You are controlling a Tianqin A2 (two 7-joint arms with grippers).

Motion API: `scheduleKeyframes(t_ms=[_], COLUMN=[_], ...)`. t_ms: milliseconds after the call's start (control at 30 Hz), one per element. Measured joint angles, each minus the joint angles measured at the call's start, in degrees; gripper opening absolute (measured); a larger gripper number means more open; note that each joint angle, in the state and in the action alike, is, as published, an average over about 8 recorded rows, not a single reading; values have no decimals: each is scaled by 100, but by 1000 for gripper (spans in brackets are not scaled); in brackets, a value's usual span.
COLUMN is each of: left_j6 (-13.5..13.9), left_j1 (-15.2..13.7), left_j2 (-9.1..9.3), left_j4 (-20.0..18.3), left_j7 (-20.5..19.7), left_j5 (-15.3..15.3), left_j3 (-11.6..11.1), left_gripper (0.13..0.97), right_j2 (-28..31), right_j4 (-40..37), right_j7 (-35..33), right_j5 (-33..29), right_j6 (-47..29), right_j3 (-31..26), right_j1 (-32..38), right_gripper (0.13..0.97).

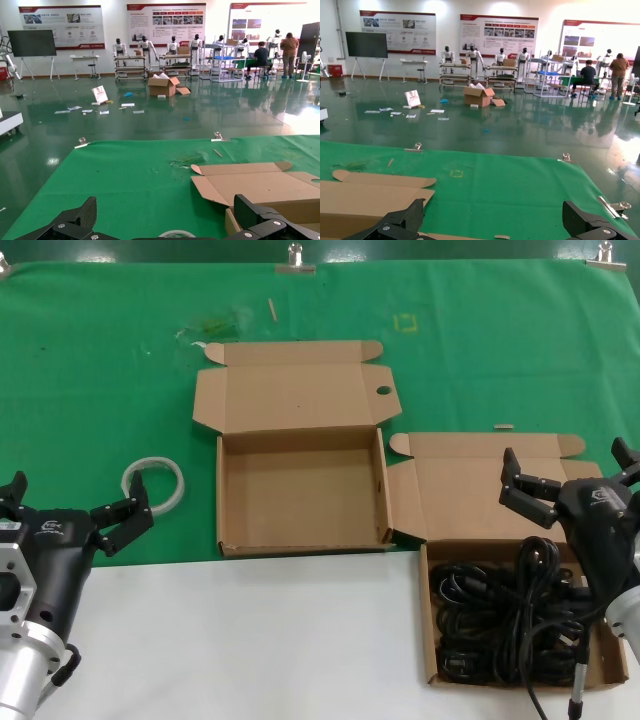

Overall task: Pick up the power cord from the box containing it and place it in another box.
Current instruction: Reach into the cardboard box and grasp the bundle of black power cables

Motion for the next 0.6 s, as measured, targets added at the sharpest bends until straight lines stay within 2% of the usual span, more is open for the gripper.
scheduleKeyframes(t_ms=[600], left_j6=[0], left_j1=[0], left_j2=[0], left_j4=[0], left_j7=[0], left_j5=[0], left_j3=[0], left_gripper=[965], right_j2=[53], right_j4=[-4], right_j7=[-32], right_j5=[64], right_j6=[85], right_j3=[-80], right_j1=[19], right_gripper=[966])
